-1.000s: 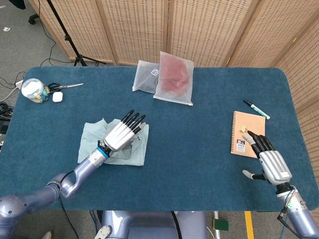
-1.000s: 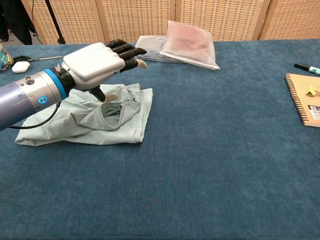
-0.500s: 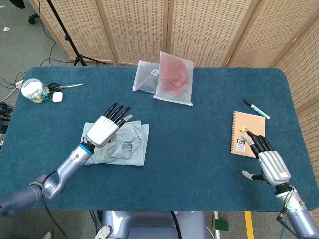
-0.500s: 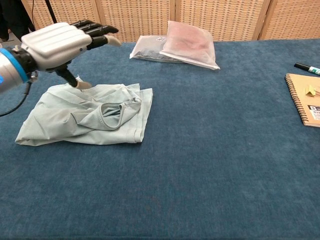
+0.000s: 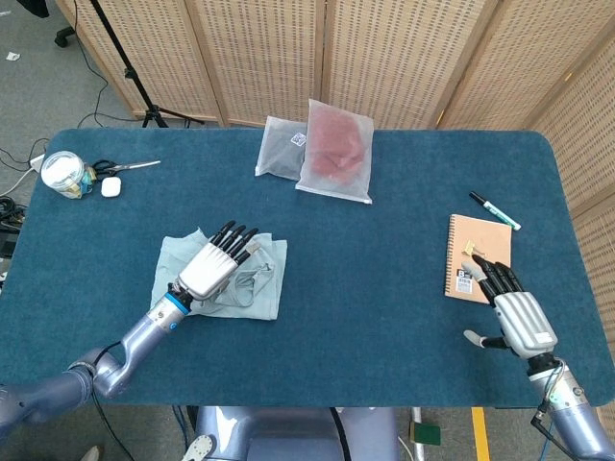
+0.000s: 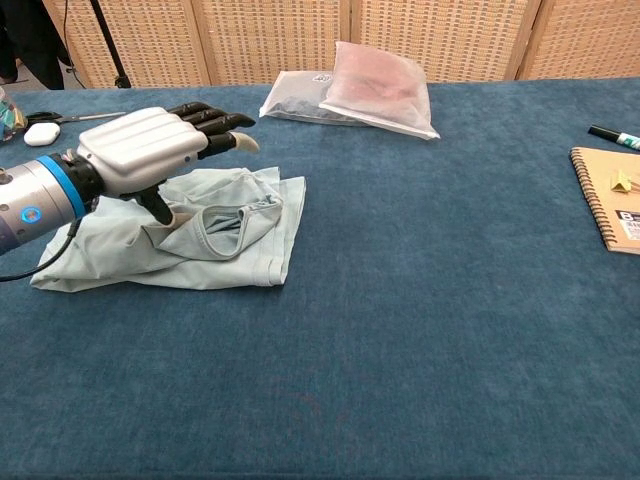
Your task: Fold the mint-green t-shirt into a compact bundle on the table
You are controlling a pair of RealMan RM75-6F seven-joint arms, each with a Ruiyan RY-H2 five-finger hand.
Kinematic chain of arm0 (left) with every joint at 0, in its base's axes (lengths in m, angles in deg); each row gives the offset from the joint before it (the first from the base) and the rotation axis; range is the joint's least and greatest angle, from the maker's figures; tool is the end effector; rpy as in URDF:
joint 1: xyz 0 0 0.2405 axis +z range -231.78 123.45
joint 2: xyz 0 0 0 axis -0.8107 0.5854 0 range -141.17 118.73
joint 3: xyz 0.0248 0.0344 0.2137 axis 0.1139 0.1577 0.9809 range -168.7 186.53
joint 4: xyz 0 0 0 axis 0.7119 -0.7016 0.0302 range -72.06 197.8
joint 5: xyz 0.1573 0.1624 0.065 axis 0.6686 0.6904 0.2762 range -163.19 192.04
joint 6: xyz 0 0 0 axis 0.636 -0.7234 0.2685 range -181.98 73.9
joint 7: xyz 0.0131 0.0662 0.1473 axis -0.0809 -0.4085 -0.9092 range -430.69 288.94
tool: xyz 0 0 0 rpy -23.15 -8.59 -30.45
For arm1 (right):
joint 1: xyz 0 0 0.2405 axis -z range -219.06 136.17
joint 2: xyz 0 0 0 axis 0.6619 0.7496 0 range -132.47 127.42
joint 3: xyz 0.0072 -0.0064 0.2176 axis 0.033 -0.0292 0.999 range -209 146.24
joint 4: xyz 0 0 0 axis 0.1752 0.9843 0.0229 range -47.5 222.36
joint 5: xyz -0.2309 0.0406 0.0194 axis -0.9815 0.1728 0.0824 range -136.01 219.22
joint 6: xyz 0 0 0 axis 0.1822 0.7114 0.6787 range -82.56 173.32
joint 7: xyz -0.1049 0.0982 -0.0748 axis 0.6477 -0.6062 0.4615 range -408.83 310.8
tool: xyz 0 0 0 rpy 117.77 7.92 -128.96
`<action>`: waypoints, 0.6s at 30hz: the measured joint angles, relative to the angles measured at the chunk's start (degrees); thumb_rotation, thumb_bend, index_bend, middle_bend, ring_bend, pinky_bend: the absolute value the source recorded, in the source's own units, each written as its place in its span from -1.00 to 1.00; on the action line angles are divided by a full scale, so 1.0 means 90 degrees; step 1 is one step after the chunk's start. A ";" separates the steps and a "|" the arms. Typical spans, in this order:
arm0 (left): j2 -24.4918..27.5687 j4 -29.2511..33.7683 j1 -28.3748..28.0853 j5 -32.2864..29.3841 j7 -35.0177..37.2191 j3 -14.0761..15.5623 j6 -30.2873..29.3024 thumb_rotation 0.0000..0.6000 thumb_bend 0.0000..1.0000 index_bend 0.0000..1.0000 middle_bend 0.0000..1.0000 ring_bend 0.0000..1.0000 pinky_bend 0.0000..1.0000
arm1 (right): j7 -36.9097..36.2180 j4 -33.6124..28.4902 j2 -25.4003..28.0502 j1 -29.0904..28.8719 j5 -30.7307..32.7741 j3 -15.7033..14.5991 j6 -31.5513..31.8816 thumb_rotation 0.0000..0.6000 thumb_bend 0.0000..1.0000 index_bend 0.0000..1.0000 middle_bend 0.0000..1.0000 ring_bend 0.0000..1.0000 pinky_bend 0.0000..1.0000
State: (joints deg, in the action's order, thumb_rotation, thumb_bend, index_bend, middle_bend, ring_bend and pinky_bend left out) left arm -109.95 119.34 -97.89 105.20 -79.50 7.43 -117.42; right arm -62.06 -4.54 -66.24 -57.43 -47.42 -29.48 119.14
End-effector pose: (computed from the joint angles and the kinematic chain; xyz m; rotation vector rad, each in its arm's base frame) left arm -0.1433 0.3467 -0.0690 -2.0678 -0.3991 -0.9591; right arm -0.2535 -0.2440 0.0871 1.5902 -1.0919 1.0649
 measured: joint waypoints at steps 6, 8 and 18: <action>-0.0188 -0.0032 -0.0069 0.0060 0.0004 -0.0070 -0.0091 1.00 -0.60 -1.00 -1.00 -1.00 -1.00 | -0.0063 0.0008 0.0024 0.0012 -0.0001 -0.0003 0.0017 1.00 -0.69 -1.00 -1.00 -1.00 -0.99; -0.0205 0.0000 -0.0090 0.0151 -0.0016 -0.0053 -0.0151 1.00 -0.60 -1.00 -1.00 -1.00 -1.00 | -0.0085 0.0017 0.0030 0.0010 0.0001 -0.0004 0.0011 1.00 -0.69 -1.00 -1.00 -1.00 -0.99; -0.0394 0.0062 -0.0234 0.0307 -0.0383 0.0030 -0.0014 1.00 -0.60 -1.00 -1.00 -1.00 -1.00 | -0.0131 0.0012 0.0051 0.0014 -0.0017 -0.0008 0.0027 1.00 -0.69 -1.00 -1.00 -1.00 -0.99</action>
State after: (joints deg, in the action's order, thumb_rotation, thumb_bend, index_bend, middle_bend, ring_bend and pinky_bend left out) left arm -113.50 119.90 -100.00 107.96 -82.95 7.70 -117.55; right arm -63.24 -4.43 -65.78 -57.30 -47.56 -29.55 119.37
